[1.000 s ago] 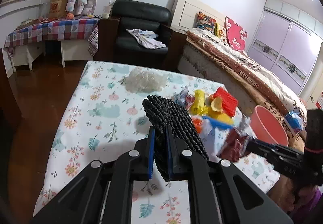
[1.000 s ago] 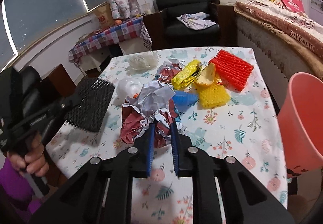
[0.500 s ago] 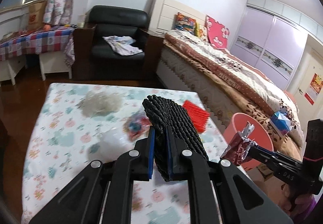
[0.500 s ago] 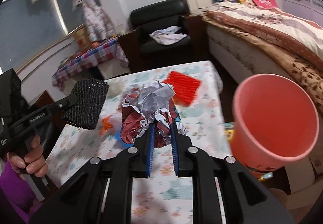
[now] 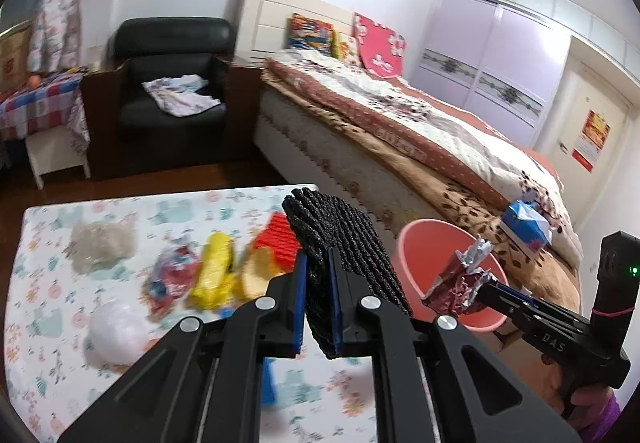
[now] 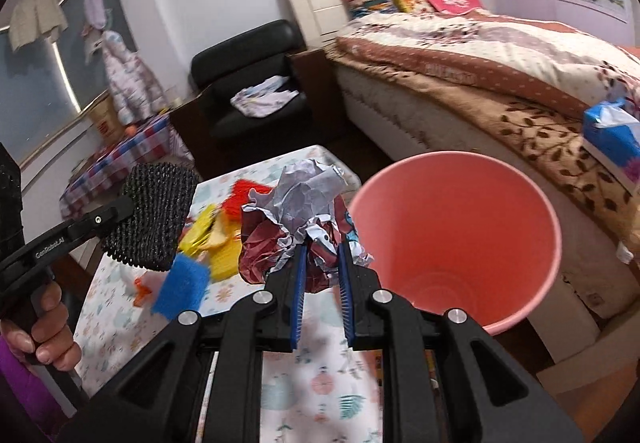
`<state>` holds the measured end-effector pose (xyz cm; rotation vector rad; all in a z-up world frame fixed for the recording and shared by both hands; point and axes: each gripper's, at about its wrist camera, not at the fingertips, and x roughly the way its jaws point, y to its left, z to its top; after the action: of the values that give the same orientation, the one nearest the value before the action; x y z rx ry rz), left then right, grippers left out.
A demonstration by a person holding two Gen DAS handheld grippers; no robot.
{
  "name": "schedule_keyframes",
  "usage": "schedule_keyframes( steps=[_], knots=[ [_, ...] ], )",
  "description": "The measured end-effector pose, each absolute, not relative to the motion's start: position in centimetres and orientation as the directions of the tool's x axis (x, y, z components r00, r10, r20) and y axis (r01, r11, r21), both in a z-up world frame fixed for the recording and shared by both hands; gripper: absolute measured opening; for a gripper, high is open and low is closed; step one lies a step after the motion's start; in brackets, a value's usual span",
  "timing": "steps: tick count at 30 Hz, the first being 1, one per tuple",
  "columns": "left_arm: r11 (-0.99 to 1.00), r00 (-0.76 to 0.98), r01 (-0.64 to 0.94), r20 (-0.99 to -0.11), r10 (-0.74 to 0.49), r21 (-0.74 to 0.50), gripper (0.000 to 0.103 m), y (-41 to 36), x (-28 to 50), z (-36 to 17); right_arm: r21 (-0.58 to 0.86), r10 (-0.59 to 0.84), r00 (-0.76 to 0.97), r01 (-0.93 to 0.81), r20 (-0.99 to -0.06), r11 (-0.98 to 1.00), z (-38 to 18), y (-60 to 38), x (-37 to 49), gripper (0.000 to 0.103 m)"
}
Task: Collect trash
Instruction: 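Carry the mesh pad and foil wrapper over the pink bucket with both tools, then open the right tool to drop the foil while the left tool releases the mesh pad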
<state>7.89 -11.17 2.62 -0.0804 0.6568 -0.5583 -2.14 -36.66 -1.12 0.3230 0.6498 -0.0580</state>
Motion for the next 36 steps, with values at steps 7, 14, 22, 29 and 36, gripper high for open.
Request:
schedule_keyframes(
  steps=[7, 14, 22, 29, 36],
  knots=[
    [0.814, 0.615, 0.534, -0.555, -0.56, -0.23, 0.009, -15.6, 7.5, 2.6, 0.274, -0.015, 0.793, 0.228, -0.609, 0.934, -1.6, -39.4, -3.3, 0.016],
    [0.79, 0.582, 0.579, -0.575, -0.575, -0.203, 0.009, -19.8, 7.5, 1.7, 0.28, -0.07, 0.781, 0.304, -0.621, 0.911, -2.5, -41.8, -4.1, 0.016],
    [0.766, 0.537, 0.618, -0.618, -0.574, -0.175, 0.01, -24.5, 7.9, -0.5, 0.237, -0.142, 0.739, 0.382, -0.659, 0.893, -4.3, -43.7, -4.1, 0.016],
    [0.746, 0.486, 0.646, -0.664, -0.568, -0.164, 0.01, -28.1, 8.4, -2.9, 0.207, -0.179, 0.704, 0.426, -0.687, 0.881, -5.7, -45.1, -3.7, 0.016],
    [0.743, 0.469, 0.652, -0.689, -0.553, -0.152, 0.01, -30.3, 8.9, -4.3, 0.173, -0.2, 0.682, 0.438, -0.704, 0.882, -6.4, -45.2, -3.3, 0.016]
  ],
)
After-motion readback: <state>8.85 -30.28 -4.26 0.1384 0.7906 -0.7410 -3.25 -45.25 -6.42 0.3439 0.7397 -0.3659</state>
